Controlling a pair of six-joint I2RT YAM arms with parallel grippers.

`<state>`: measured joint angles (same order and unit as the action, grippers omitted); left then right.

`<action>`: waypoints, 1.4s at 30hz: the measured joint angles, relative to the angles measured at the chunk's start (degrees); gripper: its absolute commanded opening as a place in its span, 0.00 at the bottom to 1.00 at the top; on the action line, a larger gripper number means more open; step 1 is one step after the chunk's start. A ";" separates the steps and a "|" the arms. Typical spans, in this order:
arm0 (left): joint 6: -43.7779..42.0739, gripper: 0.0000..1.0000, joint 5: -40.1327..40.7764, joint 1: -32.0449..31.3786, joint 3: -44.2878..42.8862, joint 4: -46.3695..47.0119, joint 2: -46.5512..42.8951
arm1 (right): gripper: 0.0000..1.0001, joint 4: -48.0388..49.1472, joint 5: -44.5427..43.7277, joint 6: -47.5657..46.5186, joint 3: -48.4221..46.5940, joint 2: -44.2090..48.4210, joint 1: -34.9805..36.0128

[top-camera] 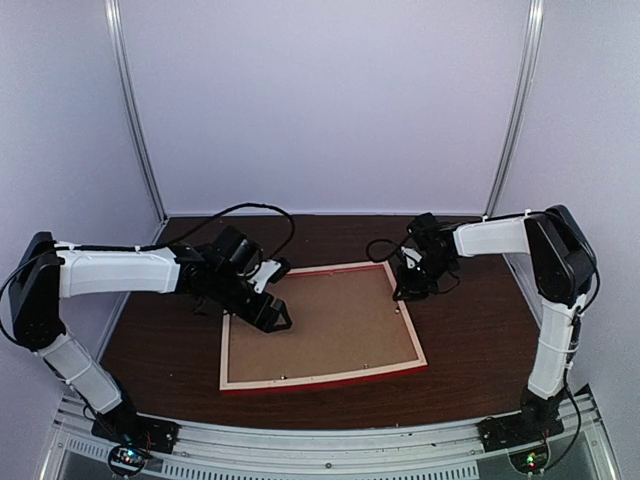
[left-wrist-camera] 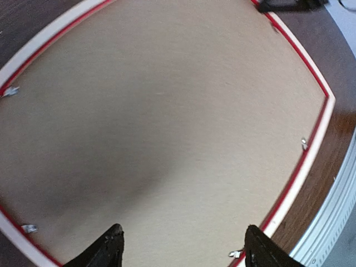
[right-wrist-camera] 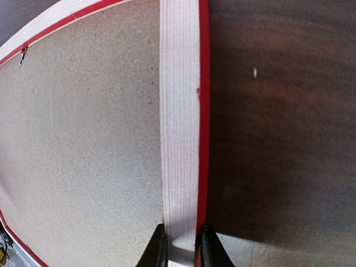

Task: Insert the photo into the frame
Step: Press the fastener onto the backboard, then turn over the photo frame.

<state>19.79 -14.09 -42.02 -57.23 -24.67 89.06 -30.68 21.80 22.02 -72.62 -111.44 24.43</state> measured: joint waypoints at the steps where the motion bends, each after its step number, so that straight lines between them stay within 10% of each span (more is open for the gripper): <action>1: -1.05 0.75 -0.26 -1.40 -0.85 0.02 1.05 | 0.06 0.22 0.00 0.31 -1.14 -0.85 0.00; 11: -12.31 0.75 -0.22 -12.79 -11.08 -2.16 13.92 | 0.44 0.85 -0.17 1.20 -4.68 -3.15 -0.44; 42: -27.74 0.05 5.57 -21.09 -18.32 -6.45 23.76 | 0.59 2.51 1.55 2.71 18.29 14.64 -1.81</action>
<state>-7.94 -8.51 -63.11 -75.55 -31.11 112.81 -28.16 23.35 24.73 -54.33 -96.79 22.61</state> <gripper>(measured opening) 0.153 0.518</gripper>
